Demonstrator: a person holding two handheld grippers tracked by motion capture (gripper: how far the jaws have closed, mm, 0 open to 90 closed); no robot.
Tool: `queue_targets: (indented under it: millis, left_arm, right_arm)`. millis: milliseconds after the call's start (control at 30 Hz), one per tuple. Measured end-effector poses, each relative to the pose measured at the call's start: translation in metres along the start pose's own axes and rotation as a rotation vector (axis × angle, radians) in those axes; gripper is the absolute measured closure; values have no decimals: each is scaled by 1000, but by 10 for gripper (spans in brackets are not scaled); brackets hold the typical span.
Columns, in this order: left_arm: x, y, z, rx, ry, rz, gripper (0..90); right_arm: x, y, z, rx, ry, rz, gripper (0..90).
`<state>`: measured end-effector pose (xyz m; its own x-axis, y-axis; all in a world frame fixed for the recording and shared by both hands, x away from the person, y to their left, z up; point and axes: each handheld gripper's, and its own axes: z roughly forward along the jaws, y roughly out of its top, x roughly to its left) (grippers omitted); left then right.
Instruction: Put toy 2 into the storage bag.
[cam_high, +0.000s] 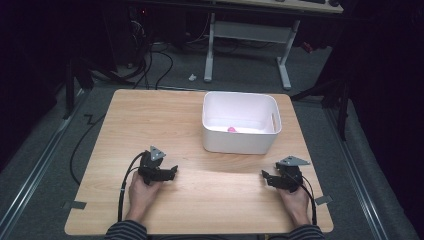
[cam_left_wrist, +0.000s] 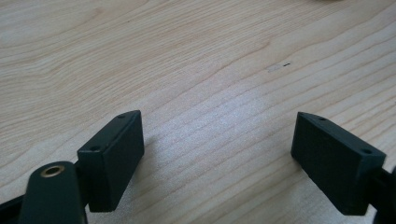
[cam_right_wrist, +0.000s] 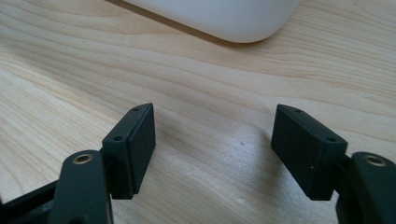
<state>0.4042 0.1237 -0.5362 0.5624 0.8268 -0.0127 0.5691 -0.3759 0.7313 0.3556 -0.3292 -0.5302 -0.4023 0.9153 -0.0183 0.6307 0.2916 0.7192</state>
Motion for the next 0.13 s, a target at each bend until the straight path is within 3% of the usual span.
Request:
queue_targets:
  millis: [133]
  left_arm:
    - [0,0,0,0,0,0,173]
  right_arm:
    - [0,0,0,1,-6,4,281]
